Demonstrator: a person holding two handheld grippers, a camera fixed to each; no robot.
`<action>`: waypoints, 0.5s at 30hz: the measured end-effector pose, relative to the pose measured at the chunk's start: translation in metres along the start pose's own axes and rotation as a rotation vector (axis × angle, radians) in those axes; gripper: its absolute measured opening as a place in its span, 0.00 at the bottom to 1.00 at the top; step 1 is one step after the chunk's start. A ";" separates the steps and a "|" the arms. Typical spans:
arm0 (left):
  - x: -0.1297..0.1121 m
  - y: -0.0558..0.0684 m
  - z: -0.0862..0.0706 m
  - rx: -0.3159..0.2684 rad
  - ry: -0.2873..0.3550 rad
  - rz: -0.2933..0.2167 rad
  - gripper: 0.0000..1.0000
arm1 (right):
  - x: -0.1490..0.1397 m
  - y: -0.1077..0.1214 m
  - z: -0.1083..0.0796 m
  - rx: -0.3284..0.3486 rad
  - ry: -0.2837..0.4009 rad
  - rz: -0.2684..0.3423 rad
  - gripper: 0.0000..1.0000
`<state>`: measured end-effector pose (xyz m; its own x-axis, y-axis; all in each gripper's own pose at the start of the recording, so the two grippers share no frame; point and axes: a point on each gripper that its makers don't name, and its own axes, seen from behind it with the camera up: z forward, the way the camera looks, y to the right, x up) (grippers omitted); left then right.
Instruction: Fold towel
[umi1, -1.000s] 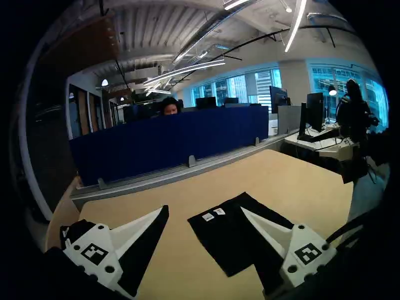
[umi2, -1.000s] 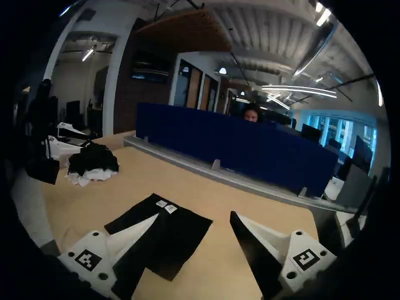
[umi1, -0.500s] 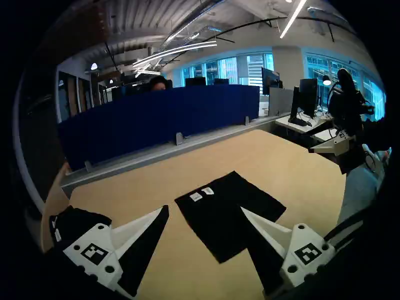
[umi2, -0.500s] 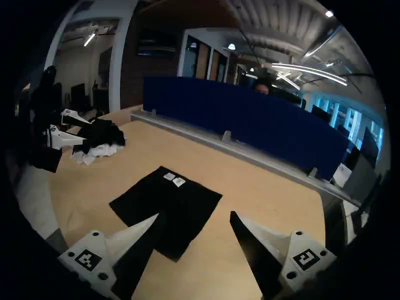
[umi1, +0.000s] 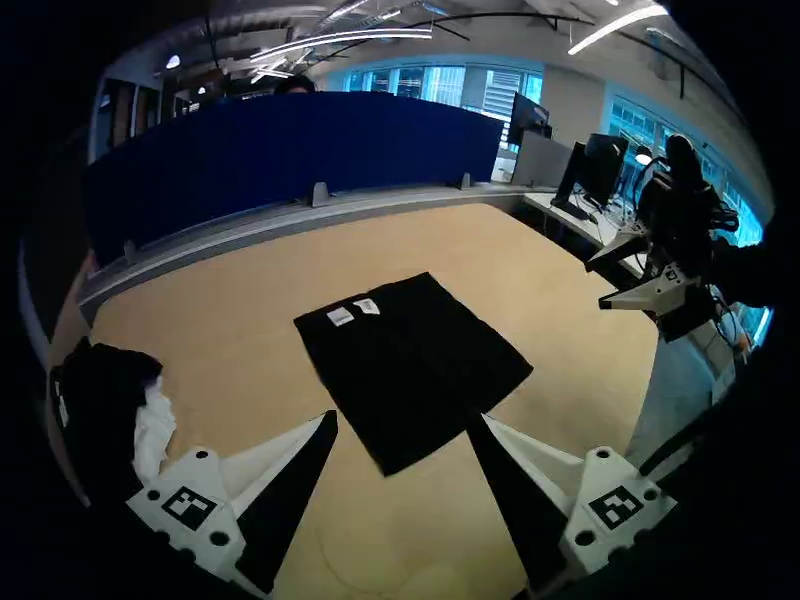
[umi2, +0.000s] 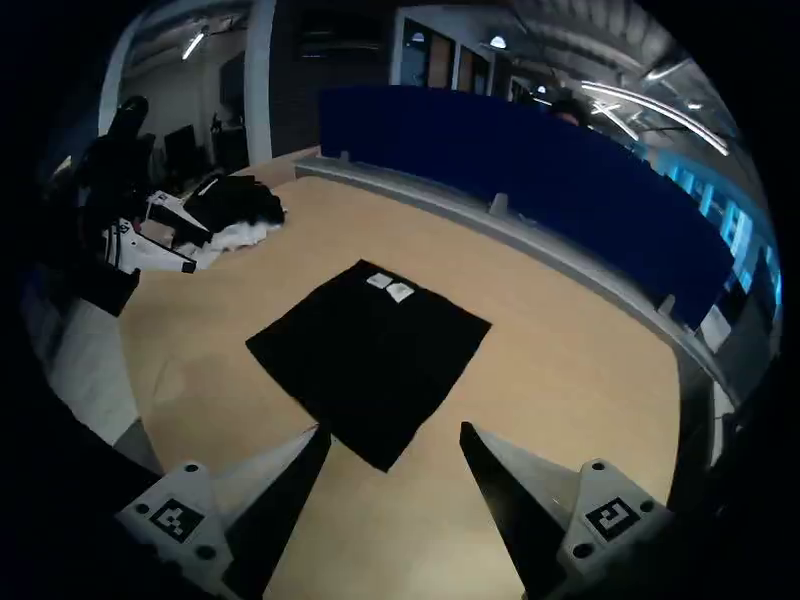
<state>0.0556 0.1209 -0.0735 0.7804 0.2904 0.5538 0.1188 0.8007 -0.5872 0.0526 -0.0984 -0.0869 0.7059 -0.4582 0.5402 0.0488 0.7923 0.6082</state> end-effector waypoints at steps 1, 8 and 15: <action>-0.003 0.001 0.001 -0.004 -0.009 0.009 0.96 | -0.001 -0.001 0.001 0.005 -0.003 0.000 1.00; -0.021 0.004 0.014 -0.007 -0.048 0.065 0.96 | -0.015 -0.004 0.014 0.011 -0.022 0.008 1.00; -0.044 0.006 0.035 -0.013 -0.080 0.081 0.96 | -0.035 -0.006 0.035 0.007 -0.025 0.018 1.00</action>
<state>0.0004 0.1314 -0.0805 0.7366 0.3947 0.5492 0.0662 0.7660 -0.6394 0.0034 -0.1017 -0.0892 0.6885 -0.4538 0.5657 0.0307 0.7976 0.6023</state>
